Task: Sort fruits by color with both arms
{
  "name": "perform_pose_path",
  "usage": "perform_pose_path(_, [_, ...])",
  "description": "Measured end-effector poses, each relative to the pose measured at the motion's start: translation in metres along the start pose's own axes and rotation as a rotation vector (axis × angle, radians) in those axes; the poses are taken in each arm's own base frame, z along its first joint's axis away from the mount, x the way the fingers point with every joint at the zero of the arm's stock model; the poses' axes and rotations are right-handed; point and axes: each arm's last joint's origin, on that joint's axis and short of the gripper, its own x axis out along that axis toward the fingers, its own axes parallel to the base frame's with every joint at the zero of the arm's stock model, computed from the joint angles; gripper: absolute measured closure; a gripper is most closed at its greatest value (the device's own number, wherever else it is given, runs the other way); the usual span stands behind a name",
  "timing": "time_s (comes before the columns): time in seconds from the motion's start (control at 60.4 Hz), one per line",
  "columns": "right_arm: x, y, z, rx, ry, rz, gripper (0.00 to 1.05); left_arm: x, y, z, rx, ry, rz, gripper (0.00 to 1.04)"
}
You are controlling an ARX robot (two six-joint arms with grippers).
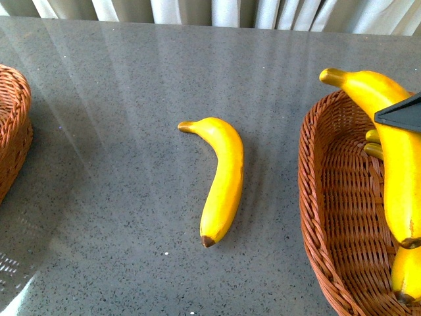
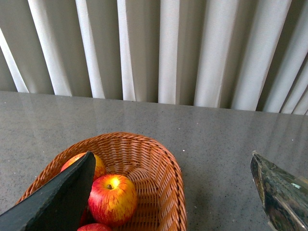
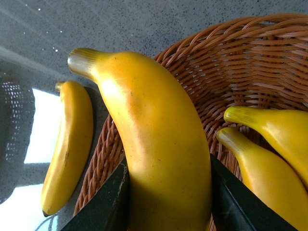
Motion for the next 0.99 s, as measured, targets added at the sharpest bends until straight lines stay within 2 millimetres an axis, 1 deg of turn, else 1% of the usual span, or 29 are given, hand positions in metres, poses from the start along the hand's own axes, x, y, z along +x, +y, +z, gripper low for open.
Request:
perform_pose_path(0.215, [0.017, 0.001, -0.002, -0.017, 0.027, -0.026, 0.69, 0.0, 0.0, 0.0, 0.0, 0.0, 0.0, 0.09])
perform_pose_path(0.348, [0.023, 0.0, -0.006, -0.021, 0.05, -0.044, 0.68, 0.0, 0.0, 0.0, 0.0, 0.0, 0.0, 0.09])
perform_pose_path(0.48, [0.022, 0.0, -0.009, -0.032, 0.074, -0.059, 0.47, 0.0, 0.0, 0.0, 0.0, 0.0, 0.0, 0.09])
perform_pose_path(0.613, [0.014, 0.003, -0.009, -0.048, 0.103, -0.072, 0.26, 0.0, 0.0, 0.0, 0.0, 0.0, 0.0, 0.09])
perform_pose_path(0.662, [0.009, 0.008, -0.006, -0.064, 0.107, -0.068, 0.16, 0.0, 0.0, 0.0, 0.0, 0.0, 0.0, 0.09])
perform_pose_path(0.712, [0.003, 0.019, 0.004, -0.095, 0.097, -0.065, 0.08, 0.0, 0.0, 0.0, 0.0, 0.0, 0.0, 0.09])
perform_pose_path(0.828, [0.004, 0.04, 0.023, -0.153, 0.066, -0.05, 0.09, 0.0, 0.0, 0.0, 0.0, 0.0, 0.0, 0.09])
perform_pose_path(0.894, [0.01, 0.057, 0.035, -0.198, 0.05, -0.039, 0.09, 0.0, 0.0, 0.0, 0.0, 0.0, 0.0, 0.09])
perform_pose_path(0.993, [0.023, 0.08, 0.047, -0.251, 0.05, -0.021, 0.09, 0.0, 0.0, 0.0, 0.0, 0.0, 0.0, 0.09])
